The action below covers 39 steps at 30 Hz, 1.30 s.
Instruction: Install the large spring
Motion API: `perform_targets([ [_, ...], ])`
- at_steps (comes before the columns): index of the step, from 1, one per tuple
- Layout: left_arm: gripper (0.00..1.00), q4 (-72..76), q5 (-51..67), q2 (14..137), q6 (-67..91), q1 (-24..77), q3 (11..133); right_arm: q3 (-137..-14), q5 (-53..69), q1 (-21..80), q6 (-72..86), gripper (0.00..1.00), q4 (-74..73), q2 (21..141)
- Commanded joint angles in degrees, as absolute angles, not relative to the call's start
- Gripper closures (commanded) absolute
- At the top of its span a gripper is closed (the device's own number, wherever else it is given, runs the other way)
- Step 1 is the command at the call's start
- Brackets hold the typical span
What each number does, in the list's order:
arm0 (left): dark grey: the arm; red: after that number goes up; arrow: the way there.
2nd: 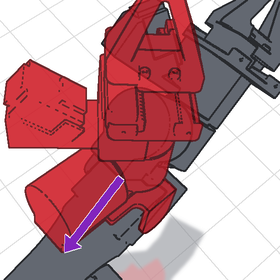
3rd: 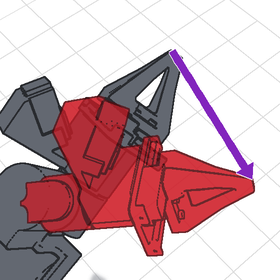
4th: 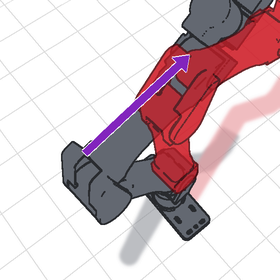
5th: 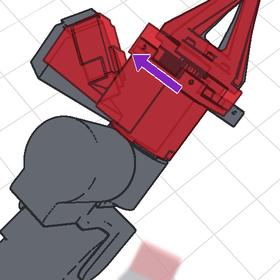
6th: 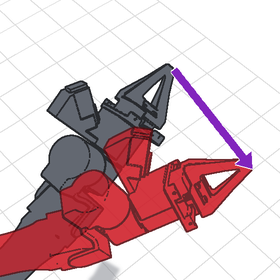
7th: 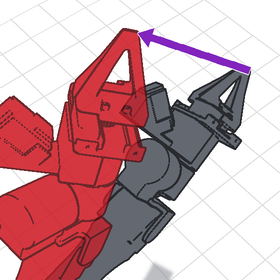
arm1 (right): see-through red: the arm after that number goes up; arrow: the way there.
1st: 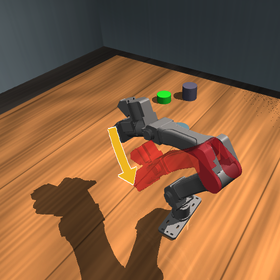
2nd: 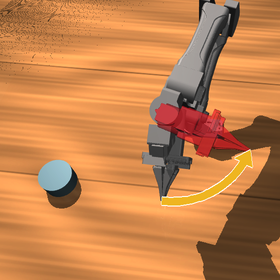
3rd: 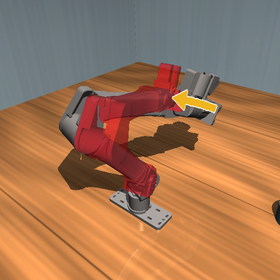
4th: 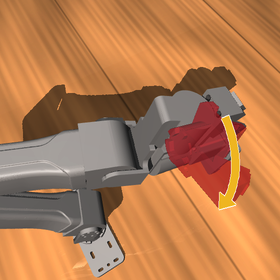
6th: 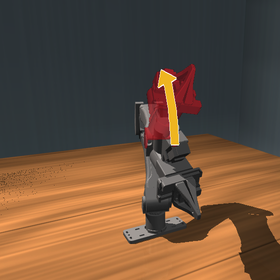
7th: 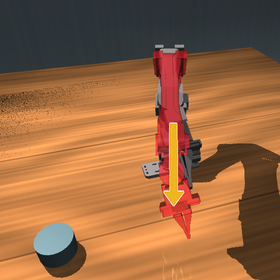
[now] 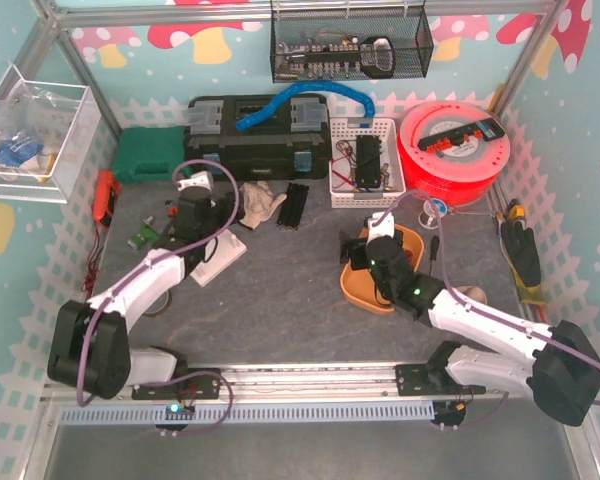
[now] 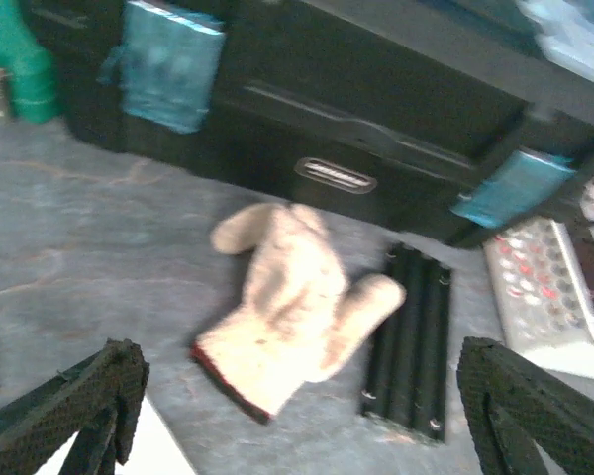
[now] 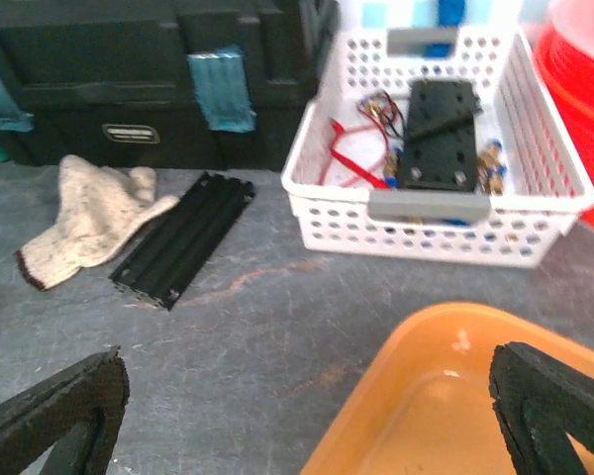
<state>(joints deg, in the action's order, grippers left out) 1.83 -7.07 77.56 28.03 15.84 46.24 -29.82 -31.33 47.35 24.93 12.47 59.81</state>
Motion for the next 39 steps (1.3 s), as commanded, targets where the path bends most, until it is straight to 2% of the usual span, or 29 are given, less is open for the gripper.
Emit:
perform_targets([
  [1, 0.09, 8.9, 1.7, 72.5, 27.2, 18.8, 41.1, -33.8, -26.4, 43.5, 39.7, 0.02, -6.2, 60.9],
  [3, 0.01, 12.1, 3.8, 70.4, 26.2, 20.9, 38.6, -34.7, -24.2, 41.9, 42.5, 0.04, -9.2, 61.0],
  [7, 0.01, 15.5, 1.8, 66.8, 23.6, 27.7, 35.4, -37.9, -24.3, 37.8, 55.0, 0.11, -21.6, 62.2],
  [11, 0.01, 20.4, -0.2, 63.8, 21.7, 32.2, 30.7, -38.1, -20.5, 33.1, 56.8, 0.21, -24.1, 64.0],
  [18, 0.01, 24.9, -2.4, 61.7, 18.2, 32.9, 25.5, -39.2, -16.7, 28.5, 54.2, 0.58, -24.2, 70.3],
  [20, 0.01, 23.8, -4.0, 60.9, 18.1, 32.9, 25.8, -39.4, -17.0, 28.3, 54.3, 0.66, -24.2, 72.1],
  [27, 0.01, 24.6, -4.0, 57.8, 18.2, 33.0, 24.3, -41.3, -15.2, 27.7, 54.8, 0.68, -24.9, 78.6],
  [39, 0.01, 24.0, -4.6, 58.2, 18.1, 33.1, 24.7, -42.5, -16.7, 27.7, 55.4, 0.55, -26.7, 80.0],
])
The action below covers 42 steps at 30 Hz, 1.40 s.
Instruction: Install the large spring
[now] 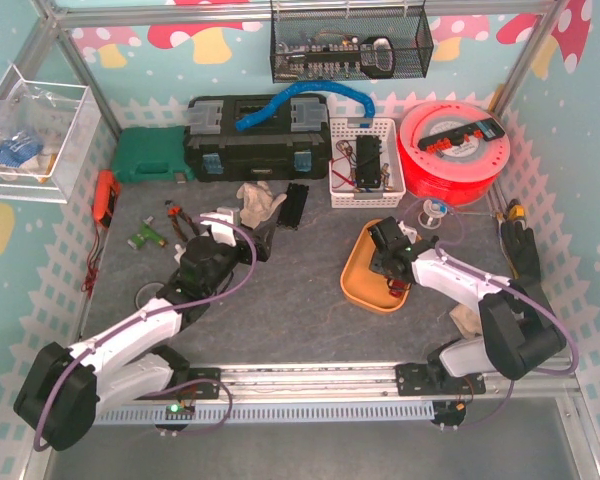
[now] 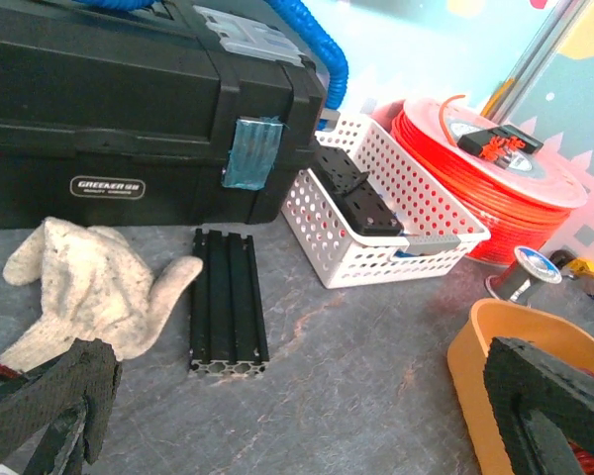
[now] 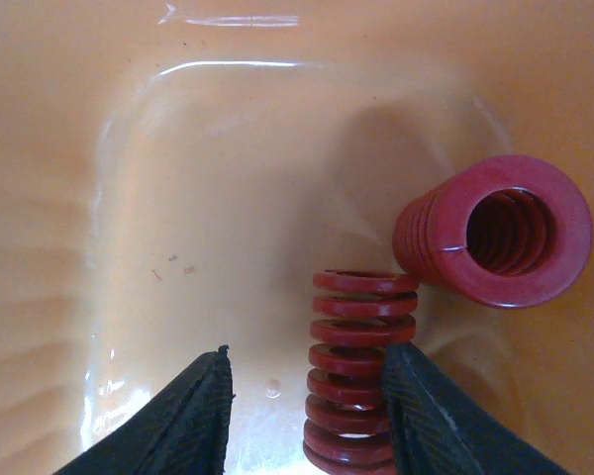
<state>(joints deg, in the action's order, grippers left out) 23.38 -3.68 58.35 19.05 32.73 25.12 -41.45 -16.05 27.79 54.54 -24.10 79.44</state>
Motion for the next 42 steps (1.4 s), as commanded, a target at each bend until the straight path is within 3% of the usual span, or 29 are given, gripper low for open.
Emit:
perform_targets([
  [1, 0.01, 23.9, -4.7, 58.3, 18.1, 33.1, 24.7, -42.5, -16.9, 27.6, 55.4, 0.55, -26.7, 79.8],
  [29, 0.01, 23.4, -6.9, 57.4, 17.3, 33.9, 24.7, -42.2, -15.0, 27.6, 57.4, 0.56, -25.5, 85.8],
  [34, 0.01, 23.4, -7.1, 57.5, 17.3, 34.0, 24.7, -42.0, -14.7, 27.7, 56.8, 0.6, -24.4, 86.9],
  [42, 0.01, 23.1, -7.8, 57.3, 17.2, 34.0, 24.7, -40.5, -15.0, 27.7, 54.0, 0.76, -21.4, 84.5],
])
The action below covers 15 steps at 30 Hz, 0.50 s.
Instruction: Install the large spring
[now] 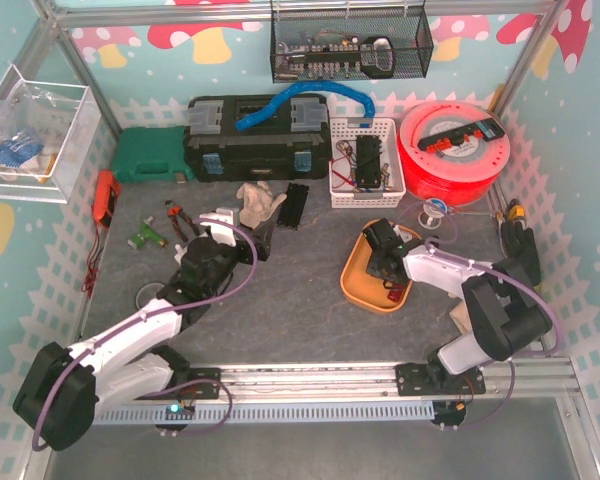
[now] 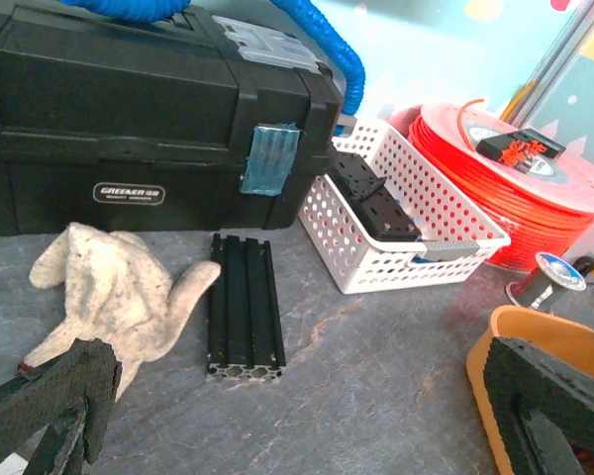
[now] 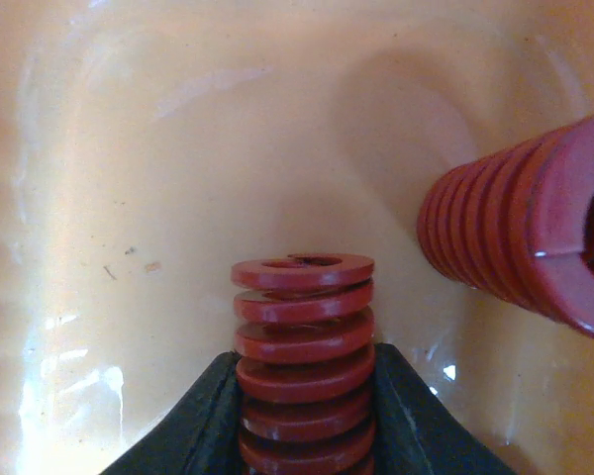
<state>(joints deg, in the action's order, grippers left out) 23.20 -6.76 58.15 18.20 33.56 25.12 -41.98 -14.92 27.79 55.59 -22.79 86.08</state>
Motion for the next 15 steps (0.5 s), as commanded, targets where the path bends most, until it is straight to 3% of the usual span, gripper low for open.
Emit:
perform_targets([
  [1, 0.01, 23.3, -7.8, 57.2, 17.2, 33.9, 24.6, -40.4, -15.2, 27.6, 53.6, 0.78, -21.0, 83.8],
  [15, 0.01, 23.9, -5.9, 53.8, 22.8, 33.7, 23.9, -37.9, -12.9, 27.8, 37.1, 0.88, -12.1, 63.8],
])
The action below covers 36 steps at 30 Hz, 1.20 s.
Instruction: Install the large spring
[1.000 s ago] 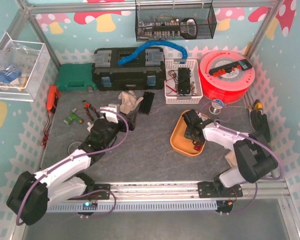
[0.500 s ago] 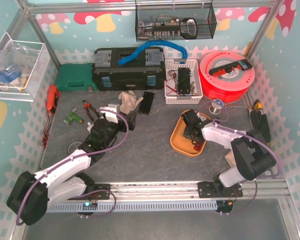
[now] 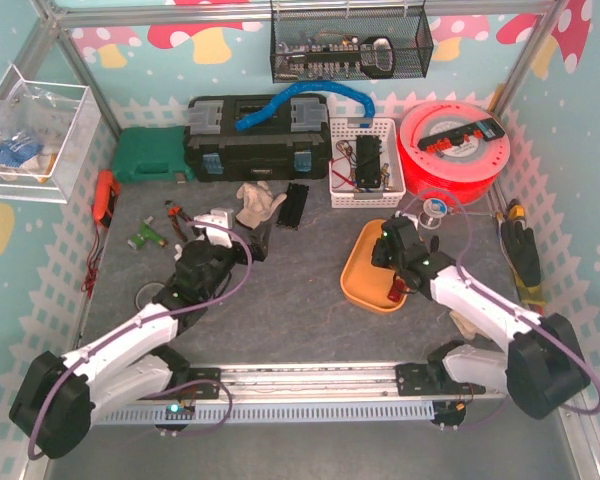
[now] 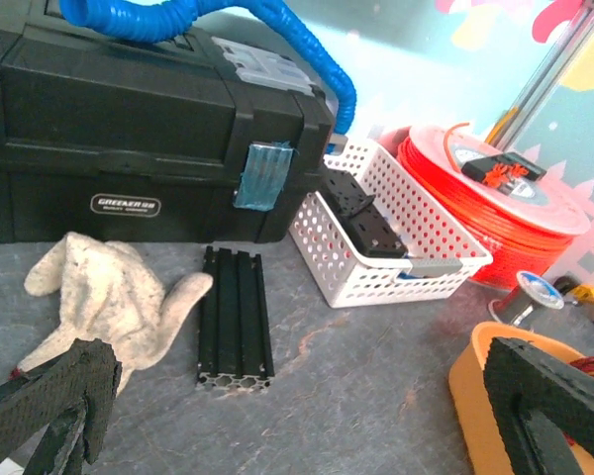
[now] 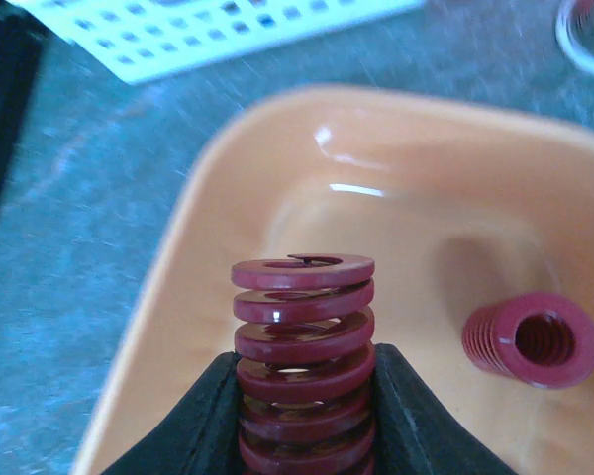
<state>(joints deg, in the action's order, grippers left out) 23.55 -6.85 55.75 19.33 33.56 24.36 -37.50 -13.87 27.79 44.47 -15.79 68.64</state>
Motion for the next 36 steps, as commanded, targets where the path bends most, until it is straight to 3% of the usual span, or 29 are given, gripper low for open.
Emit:
perform_targets([
  [1, 0.01, 23.1, -4.5, 53.3, 23.8, 33.6, 24.6, -38.2, -12.5, 27.8, 36.0, 0.88, -12.0, 62.5],
  [13, 0.02, 7.8, 3.6, 49.8, 30.4, 32.8, 34.2, -35.5, -3.5, 30.5, 25.9, 0.89, 5.5, 53.7],
  [19, 0.15, 2.4, 9.7, 49.9, 31.1, 32.9, 35.7, -29.3, 0.5, 37.5, 16.9, 0.92, 22.1, 53.5],
  [26, 0.36, 2.4, 20.4, 54.1, 32.7, 33.4, 36.3, -21.8, 3.2, 45.4, 2.5, 0.92, 41.7, 55.1],
  [36, 0.25, 3.6, 23.4, 60.0, 31.9, 39.6, 40.2, -18.1, 3.6, 48.9, -4.4, 0.94, 49.9, 59.7],
])
